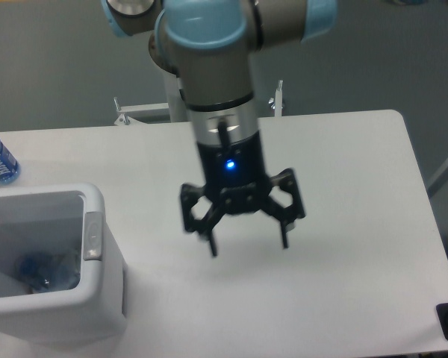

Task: Place the trash in the trash can
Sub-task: 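Open the gripper and raise it away from the bin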

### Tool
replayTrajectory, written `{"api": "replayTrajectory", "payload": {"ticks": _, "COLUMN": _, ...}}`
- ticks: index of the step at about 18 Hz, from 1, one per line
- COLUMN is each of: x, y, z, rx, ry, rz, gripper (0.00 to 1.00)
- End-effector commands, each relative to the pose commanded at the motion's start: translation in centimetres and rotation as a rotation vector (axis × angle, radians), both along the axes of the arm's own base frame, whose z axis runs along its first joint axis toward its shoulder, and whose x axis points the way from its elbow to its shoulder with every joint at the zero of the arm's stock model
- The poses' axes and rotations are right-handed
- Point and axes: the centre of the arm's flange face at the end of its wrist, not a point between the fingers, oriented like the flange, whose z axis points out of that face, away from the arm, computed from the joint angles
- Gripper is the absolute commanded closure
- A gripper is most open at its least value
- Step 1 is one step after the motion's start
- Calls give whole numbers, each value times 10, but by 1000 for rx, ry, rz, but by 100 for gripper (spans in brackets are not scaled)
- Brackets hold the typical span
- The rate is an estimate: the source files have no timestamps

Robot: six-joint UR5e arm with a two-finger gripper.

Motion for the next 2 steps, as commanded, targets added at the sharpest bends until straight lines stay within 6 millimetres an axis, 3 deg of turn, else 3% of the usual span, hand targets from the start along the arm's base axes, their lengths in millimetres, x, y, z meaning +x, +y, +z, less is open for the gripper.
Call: {"api": "replayTrajectory", "payload": {"ticks": 2, "x": -1, "y": -20, "z": -2, "rx": -39, "ry": -19, "rz": -23, "gripper": 0}}
